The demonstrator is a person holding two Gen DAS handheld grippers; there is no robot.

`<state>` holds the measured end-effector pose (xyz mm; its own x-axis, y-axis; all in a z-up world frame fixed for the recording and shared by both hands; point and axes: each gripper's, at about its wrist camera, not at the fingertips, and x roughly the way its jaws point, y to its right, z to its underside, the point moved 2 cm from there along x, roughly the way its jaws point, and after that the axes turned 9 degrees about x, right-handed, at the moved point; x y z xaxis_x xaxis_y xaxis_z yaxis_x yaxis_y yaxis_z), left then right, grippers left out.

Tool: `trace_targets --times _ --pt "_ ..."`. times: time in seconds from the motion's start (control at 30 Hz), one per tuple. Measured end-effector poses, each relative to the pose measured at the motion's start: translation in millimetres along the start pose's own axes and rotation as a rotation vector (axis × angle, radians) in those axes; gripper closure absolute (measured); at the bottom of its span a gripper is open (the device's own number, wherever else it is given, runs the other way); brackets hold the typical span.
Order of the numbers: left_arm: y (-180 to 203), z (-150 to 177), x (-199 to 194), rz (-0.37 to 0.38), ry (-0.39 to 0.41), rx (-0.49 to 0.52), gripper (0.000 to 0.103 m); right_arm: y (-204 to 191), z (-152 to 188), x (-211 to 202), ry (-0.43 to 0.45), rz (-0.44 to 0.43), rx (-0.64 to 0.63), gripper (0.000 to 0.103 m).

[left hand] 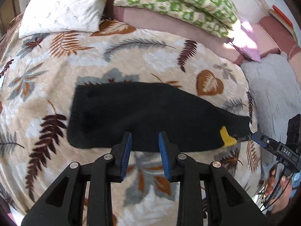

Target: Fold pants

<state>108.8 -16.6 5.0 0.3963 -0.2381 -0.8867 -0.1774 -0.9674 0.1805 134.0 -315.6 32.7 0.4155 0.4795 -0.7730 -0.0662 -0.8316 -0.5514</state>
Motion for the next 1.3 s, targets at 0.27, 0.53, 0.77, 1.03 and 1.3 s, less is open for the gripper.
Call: trace_targets --times 0.27,0.53,0.77,1.03,1.3 --pt "121 36 24 0.118 -0.087 0.099 0.076 104 59 -77 0.073 0.042 0.179 0.045" --pt "192 35 59 0.168 -0.158 0.069 0.059 177 62 -121 0.16 0.094 0.255 0.038" --pt "223 22 91 0.222 -0.206 -0.036 0.059 205 30 -94 0.149 0.047 0.304 0.038" --pt "245 9 114 0.28 -0.242 -0.157 0.059 230 -25 -50 0.135 -0.064 0.376 0.038" --pt "271 6 141 0.347 -0.285 -0.266 0.059 235 -57 -16 0.067 -0.112 0.296 0.038"
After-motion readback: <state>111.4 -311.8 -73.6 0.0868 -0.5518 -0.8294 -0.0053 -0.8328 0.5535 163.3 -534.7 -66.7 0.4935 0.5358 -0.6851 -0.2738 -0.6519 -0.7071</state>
